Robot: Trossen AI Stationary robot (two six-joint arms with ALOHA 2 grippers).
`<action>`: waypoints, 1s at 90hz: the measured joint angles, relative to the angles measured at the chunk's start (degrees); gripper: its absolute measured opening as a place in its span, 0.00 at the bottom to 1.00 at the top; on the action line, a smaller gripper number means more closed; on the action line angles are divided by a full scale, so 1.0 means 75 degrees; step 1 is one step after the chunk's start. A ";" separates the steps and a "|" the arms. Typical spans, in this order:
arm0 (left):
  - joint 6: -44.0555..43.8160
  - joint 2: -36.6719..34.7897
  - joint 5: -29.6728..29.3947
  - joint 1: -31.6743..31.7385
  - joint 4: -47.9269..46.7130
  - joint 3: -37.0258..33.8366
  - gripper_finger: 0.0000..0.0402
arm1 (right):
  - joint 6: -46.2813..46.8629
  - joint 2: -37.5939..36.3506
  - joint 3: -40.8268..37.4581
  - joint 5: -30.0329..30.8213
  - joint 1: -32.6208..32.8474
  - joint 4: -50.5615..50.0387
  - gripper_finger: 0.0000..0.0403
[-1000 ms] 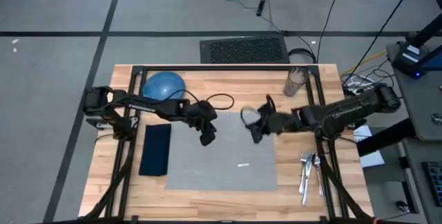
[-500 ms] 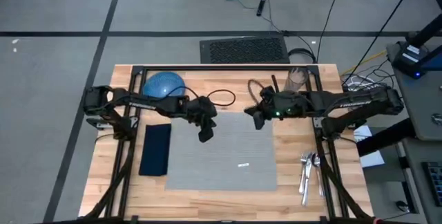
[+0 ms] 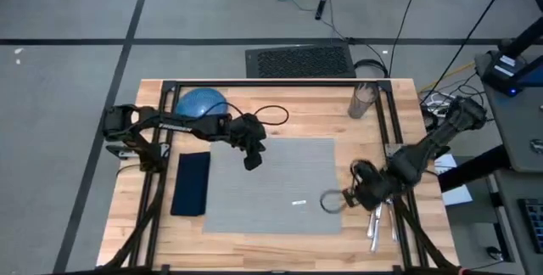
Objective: Set table place
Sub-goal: Adjust the silver spoon
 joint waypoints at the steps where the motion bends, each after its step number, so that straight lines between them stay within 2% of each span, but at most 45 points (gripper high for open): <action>1: 0.0001 0.0000 0.0000 0.0000 -0.0002 0.0000 0.00 | 0.0167 0.0026 -0.0064 0.0004 0.0081 0.0095 0.00; 9: 0.0006 0.0000 0.0003 0.0016 0.0013 0.0000 0.00 | 0.1255 0.0372 -0.0461 -0.0030 0.0637 0.0638 0.00; 25: 0.0064 0.0000 0.0000 0.0118 0.0027 0.0000 0.00 | 0.1458 0.1575 -0.0653 -0.1318 0.0763 0.0848 0.00; 33: 0.0066 0.0000 0.0003 0.0167 -0.0027 0.0000 0.00 | 0.1632 0.2080 -0.0653 -0.1537 0.0759 0.0811 0.00; 40: 0.0067 0.0000 0.0003 0.0197 -0.0048 0.0000 0.00 | 0.1790 0.2359 -0.0653 -0.1393 0.0722 0.0936 0.00; 49: 0.0203 0.0000 0.0003 0.0202 -0.0051 0.0000 0.00 | 0.1650 0.2466 -0.0655 -0.0699 0.0726 0.1602 0.00; 56: 0.0256 0.0000 0.0003 0.0197 -0.0048 0.0000 0.00 | 0.1488 0.2408 -0.0642 -0.0600 0.0748 0.1820 0.00; 60: 0.0256 0.0000 0.0003 0.0195 -0.0048 -0.0003 0.00 | 0.1676 0.2384 -0.0633 -0.0855 0.0742 0.1557 0.00; 67: 0.0256 0.0000 -0.0016 0.0201 -0.0027 -0.0003 0.00 | 0.2007 0.2460 -0.0530 -0.2156 0.0640 0.0264 0.00; 70: 0.0257 0.0000 -0.0068 0.0201 -0.0028 -0.0003 0.00 | 0.2137 0.2509 -0.0447 -0.2473 0.0637 -0.0246 0.00; 82: 0.0265 0.0000 -0.0182 0.0201 -0.0028 -0.0003 0.00 | 0.2320 0.2490 -0.0283 -0.2069 0.0677 -0.0712 0.00; 90: 0.0264 0.0000 -0.0231 0.0204 -0.0026 -0.0003 0.00 | 0.2196 0.2443 -0.0277 -0.2106 0.0580 0.0254 0.00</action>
